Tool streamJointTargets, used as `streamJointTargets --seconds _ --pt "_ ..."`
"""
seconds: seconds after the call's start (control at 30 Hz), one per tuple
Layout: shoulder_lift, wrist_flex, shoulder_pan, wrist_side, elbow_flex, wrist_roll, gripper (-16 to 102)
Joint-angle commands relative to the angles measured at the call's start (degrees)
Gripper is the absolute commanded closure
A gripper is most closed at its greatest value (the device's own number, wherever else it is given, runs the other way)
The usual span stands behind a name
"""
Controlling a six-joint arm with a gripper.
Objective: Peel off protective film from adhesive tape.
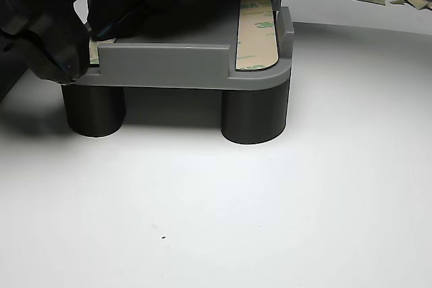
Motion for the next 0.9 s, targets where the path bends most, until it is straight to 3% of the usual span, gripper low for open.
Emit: streamJointTargets --seconds 0.0,0.87 --pt "0.79 -0.09 -0.35 0.09 -1.67 0.0 97" --pt "0.44 0.09 0.18 0.53 -2.02 0.18 97"
